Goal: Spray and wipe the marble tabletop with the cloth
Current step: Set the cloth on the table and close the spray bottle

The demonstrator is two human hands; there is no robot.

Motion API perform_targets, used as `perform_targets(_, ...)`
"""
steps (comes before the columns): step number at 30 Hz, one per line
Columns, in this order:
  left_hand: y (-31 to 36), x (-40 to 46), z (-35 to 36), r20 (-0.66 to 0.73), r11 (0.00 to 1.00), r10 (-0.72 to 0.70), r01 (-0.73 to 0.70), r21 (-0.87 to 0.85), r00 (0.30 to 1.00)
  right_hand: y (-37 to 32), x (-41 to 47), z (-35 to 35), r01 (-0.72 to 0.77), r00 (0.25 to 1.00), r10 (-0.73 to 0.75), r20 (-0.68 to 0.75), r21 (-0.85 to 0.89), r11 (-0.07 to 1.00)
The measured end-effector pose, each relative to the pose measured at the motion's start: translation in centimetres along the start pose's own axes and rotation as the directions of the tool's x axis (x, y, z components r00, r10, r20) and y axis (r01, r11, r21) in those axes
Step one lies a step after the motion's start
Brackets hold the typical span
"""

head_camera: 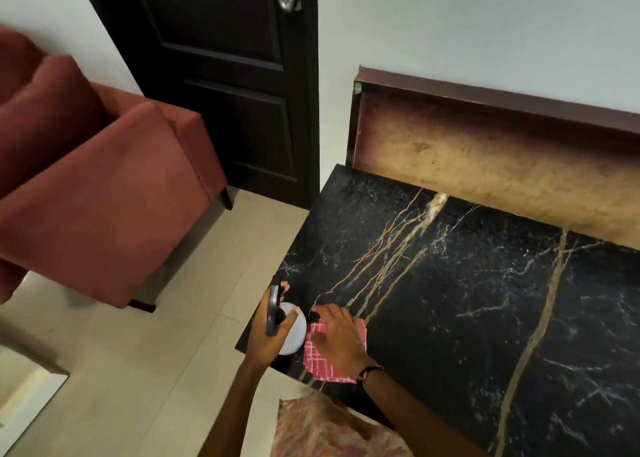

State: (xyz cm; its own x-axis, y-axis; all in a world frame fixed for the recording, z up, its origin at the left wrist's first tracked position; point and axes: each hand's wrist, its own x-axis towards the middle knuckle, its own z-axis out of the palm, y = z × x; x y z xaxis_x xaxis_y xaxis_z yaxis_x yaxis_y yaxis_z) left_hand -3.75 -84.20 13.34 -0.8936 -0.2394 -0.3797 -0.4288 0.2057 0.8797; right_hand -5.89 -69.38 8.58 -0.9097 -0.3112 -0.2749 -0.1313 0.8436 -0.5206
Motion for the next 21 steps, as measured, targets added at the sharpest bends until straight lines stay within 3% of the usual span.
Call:
perform_targets(3, -2.3, 0.2, -0.3, 0.029, 0.997, -0.057, 0.055, 0.053, 0.998, -1.6, 0.1, 0.2, 0.146, 0.986, -0.159, 0.05, 0.208, 0.967)
perform_targets(6, -3.0, 0.4, -0.1, 0.004, 0.994, -0.076, 0.075, 0.075, 0.997, -2.9, -0.1, 1.2, 0.128, 0.979, -0.178, 0.101, 0.379, 0.917)
perform_targets(11, -7.6, 3.1, 0.3, 0.044, 0.991, -0.118, 0.115, 0.072, 0.992, -4.0, -0.1, 3.0, 0.06, 0.997, -0.075, 0.021, 0.395, 0.917)
perform_targets(15, -4.9, 2.0, -0.1, 0.05, 0.991, -0.122, 0.119, 0.06, 0.991, -4.6, -0.6, 2.9, 0.037, 0.998, -0.015, -0.056, 0.422, 0.906)
perform_targets(17, -3.2, 1.3, 0.0, 0.051, 0.991, -0.135, 0.133, 0.03, 0.99, -4.2, -1.0, 2.5, 0.085, 0.996, -0.081, -0.025, 0.393, 0.916)
perform_targets(19, -2.2, 0.7, 0.2, 0.071, 0.987, -0.162, 0.163, -0.007, 0.984, -3.8, -1.5, 2.7, 0.232, 0.965, -0.261, -0.026, 0.552, 0.801)
perform_targets(20, -1.8, 0.5, 0.2, 0.069, 0.984, -0.175, 0.177, -0.019, 0.982, -4.0, -1.9, 2.1, 0.197, 0.971, -0.24, -0.009, 0.6, 0.775)
perform_targets(21, -1.3, 0.4, 0.2, 0.069, 0.983, -0.178, 0.18, -0.019, 0.982, -4.3, -2.3, 1.5, 0.102, 0.992, -0.125, 0.0, 0.573, 0.813)
